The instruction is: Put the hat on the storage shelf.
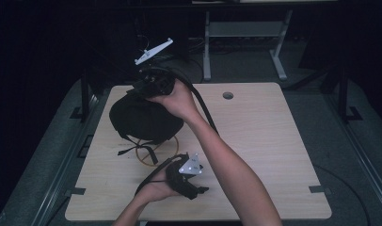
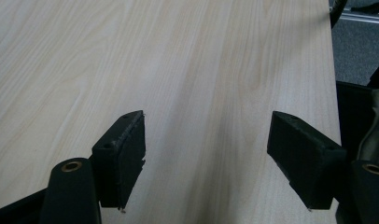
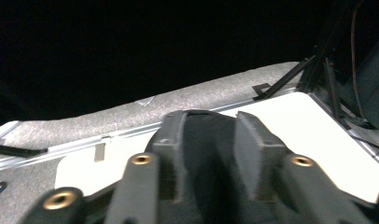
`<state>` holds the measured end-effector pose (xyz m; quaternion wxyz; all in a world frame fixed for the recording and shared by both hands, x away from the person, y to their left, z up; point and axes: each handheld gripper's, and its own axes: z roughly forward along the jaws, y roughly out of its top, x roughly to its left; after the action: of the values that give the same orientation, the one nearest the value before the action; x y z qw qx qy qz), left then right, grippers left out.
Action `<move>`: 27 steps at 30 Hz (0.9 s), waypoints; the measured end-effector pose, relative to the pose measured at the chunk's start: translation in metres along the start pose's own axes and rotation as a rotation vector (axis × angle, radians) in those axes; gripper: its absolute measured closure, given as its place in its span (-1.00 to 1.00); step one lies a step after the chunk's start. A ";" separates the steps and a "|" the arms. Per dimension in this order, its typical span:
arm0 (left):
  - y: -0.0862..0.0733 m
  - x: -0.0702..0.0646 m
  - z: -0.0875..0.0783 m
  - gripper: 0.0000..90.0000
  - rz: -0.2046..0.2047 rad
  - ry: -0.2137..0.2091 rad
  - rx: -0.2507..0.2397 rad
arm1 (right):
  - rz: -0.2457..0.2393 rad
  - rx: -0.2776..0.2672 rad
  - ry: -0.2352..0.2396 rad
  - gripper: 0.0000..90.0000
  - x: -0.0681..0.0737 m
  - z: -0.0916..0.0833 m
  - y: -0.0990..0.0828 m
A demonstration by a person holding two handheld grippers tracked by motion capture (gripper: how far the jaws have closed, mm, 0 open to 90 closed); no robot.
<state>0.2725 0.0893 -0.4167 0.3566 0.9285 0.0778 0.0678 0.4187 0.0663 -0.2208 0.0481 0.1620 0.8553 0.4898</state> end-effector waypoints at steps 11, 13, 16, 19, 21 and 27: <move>-0.004 0.002 -0.002 -0.38 -0.043 0.032 -0.038 | 0.043 -0.015 -0.002 -0.01 -0.009 -0.025 -0.018; -0.005 0.003 -0.003 -0.39 -0.044 0.034 -0.029 | 0.053 -0.018 0.007 -0.05 -0.011 -0.030 -0.021; -0.006 0.003 -0.002 -0.40 -0.059 0.035 -0.030 | 0.050 -0.016 0.003 -0.11 -0.015 -0.036 -0.026; -0.006 0.003 -0.002 -0.40 -0.064 0.033 -0.031 | 0.067 -0.012 0.000 -0.18 -0.019 -0.042 -0.031; -0.005 0.003 -0.003 -0.40 -0.064 0.035 -0.036 | 0.063 -0.020 0.000 -0.20 -0.021 -0.046 -0.034; -0.005 0.004 -0.003 -0.42 -0.072 0.033 -0.049 | 0.066 -0.014 -0.004 -0.26 -0.022 -0.056 -0.040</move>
<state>0.2754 0.0960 -0.4172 0.3801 0.9149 0.1155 0.0722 0.4171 -0.0055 -0.2283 0.0346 0.1909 0.8458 0.4970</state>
